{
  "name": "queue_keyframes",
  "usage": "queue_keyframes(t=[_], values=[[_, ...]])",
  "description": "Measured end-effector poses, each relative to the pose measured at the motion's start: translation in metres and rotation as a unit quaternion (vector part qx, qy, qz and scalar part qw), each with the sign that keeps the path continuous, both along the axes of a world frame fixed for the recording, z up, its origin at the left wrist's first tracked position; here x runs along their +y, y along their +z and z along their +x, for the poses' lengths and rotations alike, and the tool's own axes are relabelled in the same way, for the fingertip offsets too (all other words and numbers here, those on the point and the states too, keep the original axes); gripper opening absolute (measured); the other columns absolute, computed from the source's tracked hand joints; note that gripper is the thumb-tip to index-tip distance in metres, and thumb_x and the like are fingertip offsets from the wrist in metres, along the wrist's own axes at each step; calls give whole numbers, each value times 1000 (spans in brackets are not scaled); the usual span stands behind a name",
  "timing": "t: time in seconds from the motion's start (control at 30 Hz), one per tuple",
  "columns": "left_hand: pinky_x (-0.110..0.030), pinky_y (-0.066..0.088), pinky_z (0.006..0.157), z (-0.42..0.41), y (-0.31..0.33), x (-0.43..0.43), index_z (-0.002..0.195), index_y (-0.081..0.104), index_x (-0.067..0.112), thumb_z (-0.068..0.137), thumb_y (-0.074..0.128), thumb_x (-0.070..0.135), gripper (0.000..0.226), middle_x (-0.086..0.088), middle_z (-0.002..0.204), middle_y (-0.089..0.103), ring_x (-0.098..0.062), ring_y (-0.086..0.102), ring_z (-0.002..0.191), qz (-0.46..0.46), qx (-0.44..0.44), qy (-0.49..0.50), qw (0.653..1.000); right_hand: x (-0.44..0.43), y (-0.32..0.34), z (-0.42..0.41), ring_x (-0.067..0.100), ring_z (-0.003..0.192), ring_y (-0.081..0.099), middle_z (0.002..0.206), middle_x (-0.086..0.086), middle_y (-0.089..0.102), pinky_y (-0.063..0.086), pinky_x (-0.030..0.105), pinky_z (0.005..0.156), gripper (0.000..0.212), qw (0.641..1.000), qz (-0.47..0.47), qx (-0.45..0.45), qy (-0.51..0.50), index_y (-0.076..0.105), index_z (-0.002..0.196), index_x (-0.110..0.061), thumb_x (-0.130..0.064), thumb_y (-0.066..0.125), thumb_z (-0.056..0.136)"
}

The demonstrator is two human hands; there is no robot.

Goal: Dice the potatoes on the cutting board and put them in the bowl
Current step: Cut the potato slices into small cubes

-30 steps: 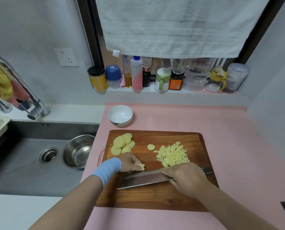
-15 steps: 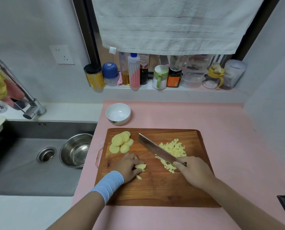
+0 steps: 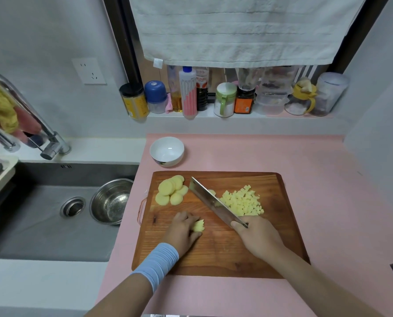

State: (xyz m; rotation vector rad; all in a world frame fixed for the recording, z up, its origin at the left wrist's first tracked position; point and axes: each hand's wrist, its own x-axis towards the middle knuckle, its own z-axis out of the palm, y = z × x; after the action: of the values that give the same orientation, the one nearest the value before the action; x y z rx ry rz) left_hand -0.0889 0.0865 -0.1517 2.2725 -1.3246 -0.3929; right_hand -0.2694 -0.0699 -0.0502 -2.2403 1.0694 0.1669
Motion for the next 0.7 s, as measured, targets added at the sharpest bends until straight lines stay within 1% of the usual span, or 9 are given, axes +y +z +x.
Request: queue_keyframes(t=[0.07,0.13,0.23,0.3,0.43,0.53,0.6,0.63,0.7], values=[[-25,36,102,-10,-1,-4,131,61,15,88,72,31,47,-2,115,55,-18,47,109,-5,6,40,999,1,0,-2,9,68,63,69,-8,67,43,29,56,33,1000,1,2,-1,66,76,-33,-47,50,102],[-24,35,101,-15,-3,-4,133,60,18,88,71,36,50,0,117,55,-18,47,110,-4,1,64,998,2,2,-3,7,67,62,69,-7,67,40,27,54,35,1000,3,6,4,65,75,-31,-47,50,102],[-21,34,102,-13,-2,0,136,57,21,88,69,37,52,4,117,52,-14,44,110,2,1,48,999,2,-1,-5,7,68,61,67,-7,65,38,27,54,36,1000,2,19,8,59,70,-33,-48,50,101],[-24,36,103,-11,-1,3,134,58,21,90,67,34,47,4,115,51,-13,43,108,9,-3,28,1000,3,-3,-6,8,68,61,64,-8,62,38,28,54,38,1000,1,23,8,56,66,-32,-48,51,101],[-25,40,98,-9,-3,8,122,66,17,88,70,38,40,1,109,54,-16,47,104,13,-22,51,998,8,-4,-6,9,66,61,64,-9,61,39,28,53,37,1000,7,21,14,58,69,-30,-47,51,101],[-21,37,96,-7,-5,10,122,66,18,85,73,43,46,2,106,55,-16,48,102,6,-23,47,999,14,-3,-5,9,66,60,67,-9,61,36,28,52,37,999,-3,29,21,58,72,-28,-48,49,102],[-24,40,97,-6,-6,11,121,67,19,84,73,45,45,3,103,55,-14,47,101,11,-23,32,999,19,-4,-4,8,67,59,69,-9,62,36,27,52,37,999,-10,42,23,57,72,-28,-48,48,102],[-26,41,96,-6,-7,13,119,68,19,84,73,45,44,4,102,56,-14,47,100,10,-26,27,999,21,-5,-4,8,67,59,70,-9,62,37,27,52,37,999,-8,48,23,58,72,-28,-48,48,102],[-25,41,93,-7,-8,15,116,69,21,81,75,48,45,5,101,56,-14,48,100,7,-30,26,999,25,-6,-3,9,70,62,73,-9,65,42,26,55,34,998,2,54,25,65,81,-27,-49,49,102]])
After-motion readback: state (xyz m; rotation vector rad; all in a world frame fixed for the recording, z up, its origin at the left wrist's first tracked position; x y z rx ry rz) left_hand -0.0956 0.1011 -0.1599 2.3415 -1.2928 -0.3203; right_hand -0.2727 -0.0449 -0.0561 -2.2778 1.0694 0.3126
